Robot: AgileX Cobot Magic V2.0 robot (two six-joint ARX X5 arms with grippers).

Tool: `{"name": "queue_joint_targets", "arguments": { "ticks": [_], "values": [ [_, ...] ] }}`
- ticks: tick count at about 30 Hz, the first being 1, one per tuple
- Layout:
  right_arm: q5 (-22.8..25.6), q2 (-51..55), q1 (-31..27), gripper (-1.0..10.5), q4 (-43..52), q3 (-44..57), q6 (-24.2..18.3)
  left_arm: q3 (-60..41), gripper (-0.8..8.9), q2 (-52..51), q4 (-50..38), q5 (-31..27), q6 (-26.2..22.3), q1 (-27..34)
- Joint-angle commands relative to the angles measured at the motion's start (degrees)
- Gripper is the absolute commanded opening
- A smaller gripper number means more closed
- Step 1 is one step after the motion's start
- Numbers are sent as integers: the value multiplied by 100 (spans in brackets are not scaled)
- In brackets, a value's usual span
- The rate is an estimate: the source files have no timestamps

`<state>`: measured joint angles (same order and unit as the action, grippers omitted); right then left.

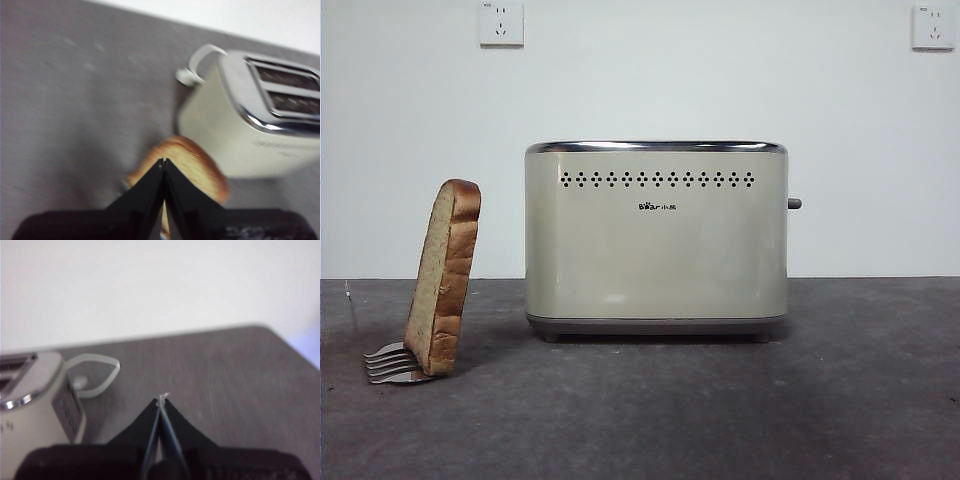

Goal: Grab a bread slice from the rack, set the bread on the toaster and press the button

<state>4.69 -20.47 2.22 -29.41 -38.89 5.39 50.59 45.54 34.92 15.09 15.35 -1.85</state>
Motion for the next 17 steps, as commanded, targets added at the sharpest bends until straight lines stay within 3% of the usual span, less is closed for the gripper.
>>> {"name": "queue_joint_targets", "arguments": {
  "ticks": [1, 6, 12, 17],
  "values": [
    [-44, -328, -2, -2, -433, -284, 61, 356, -4, 452, 245, 660, 188, -13],
    [-448, -881, -2, -1, -1071, -719, 74, 820, -4, 1132, 485, 1329, 415, -13],
    [-898, -1307, -2, 1, -1488, -1058, 219, 962, -4, 1521, 490, 1340, 850, -70],
    [-918, -1606, 0, 1, -1897, -1381, 234, 962, 0, 1659, 590, 1329, 1204, -87]
  ]
}}
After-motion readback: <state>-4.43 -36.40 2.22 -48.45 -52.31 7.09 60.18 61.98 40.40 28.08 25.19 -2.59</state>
